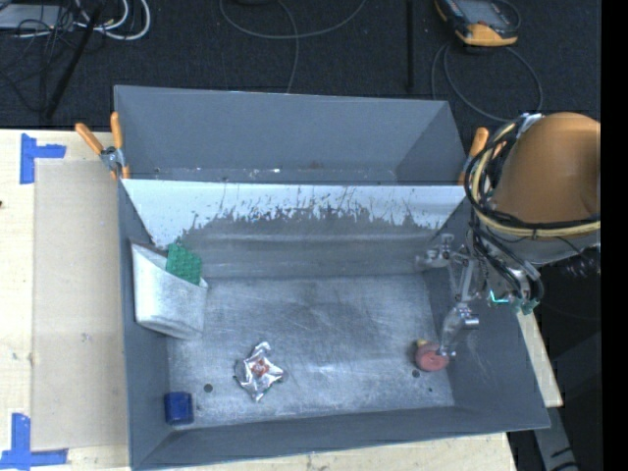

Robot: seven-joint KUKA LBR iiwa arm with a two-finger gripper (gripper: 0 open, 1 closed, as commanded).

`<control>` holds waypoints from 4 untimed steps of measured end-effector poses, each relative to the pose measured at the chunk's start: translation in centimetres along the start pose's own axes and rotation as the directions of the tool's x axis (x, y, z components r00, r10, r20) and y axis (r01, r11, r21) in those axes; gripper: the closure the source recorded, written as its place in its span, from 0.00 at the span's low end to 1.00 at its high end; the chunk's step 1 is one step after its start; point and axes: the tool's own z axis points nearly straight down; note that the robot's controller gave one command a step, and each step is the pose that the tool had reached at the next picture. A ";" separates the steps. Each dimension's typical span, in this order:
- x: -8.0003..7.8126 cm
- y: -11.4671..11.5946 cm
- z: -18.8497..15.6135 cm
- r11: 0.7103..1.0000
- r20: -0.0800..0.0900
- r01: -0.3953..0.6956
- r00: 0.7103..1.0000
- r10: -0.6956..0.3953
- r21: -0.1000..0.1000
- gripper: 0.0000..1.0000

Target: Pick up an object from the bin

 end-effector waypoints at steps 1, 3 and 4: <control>0.4 -6.2 13.7 0.996 0.013 0.091 0.996 -0.091 0.001 0.00; 5.6 -6.1 10.6 0.990 0.014 0.142 0.990 -0.142 0.004 0.00; 5.2 -5.1 13.2 0.990 0.043 0.139 0.989 -0.140 0.013 0.00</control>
Offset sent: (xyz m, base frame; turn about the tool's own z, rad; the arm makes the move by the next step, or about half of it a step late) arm -0.0063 -0.0612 -0.1358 -0.0954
